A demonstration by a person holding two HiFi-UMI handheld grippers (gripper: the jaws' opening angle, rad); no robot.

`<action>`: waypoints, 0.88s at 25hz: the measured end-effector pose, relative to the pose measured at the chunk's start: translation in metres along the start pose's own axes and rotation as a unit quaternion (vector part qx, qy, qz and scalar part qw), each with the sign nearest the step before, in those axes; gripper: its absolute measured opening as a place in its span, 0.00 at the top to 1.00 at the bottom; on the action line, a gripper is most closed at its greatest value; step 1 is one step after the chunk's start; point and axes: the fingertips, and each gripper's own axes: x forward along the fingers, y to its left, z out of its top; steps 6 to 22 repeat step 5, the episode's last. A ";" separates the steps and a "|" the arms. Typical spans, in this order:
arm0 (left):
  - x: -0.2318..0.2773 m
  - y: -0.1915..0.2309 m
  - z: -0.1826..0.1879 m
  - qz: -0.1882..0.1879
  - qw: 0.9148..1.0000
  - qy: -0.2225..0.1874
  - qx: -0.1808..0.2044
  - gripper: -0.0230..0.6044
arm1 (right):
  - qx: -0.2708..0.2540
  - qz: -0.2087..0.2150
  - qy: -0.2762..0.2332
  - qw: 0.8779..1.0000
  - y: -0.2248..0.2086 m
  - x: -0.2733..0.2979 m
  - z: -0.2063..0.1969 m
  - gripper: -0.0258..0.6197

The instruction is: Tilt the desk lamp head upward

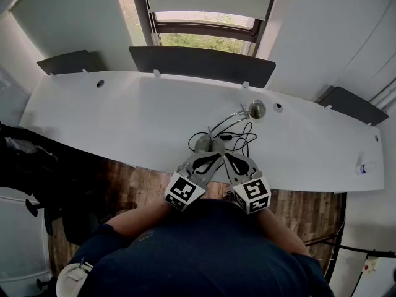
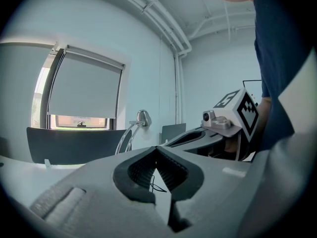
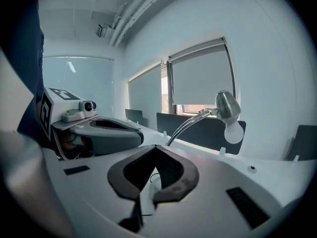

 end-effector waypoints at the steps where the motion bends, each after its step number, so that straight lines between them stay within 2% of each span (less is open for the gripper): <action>1: 0.000 0.000 -0.001 -0.001 1.000 0.002 0.000 0.95 | -0.001 0.000 0.000 1.000 0.000 0.000 -0.001 0.95; 22: 0.001 0.001 0.000 0.001 1.000 0.000 -0.001 0.95 | 0.000 0.000 -0.002 1.000 -0.001 0.001 0.001 0.95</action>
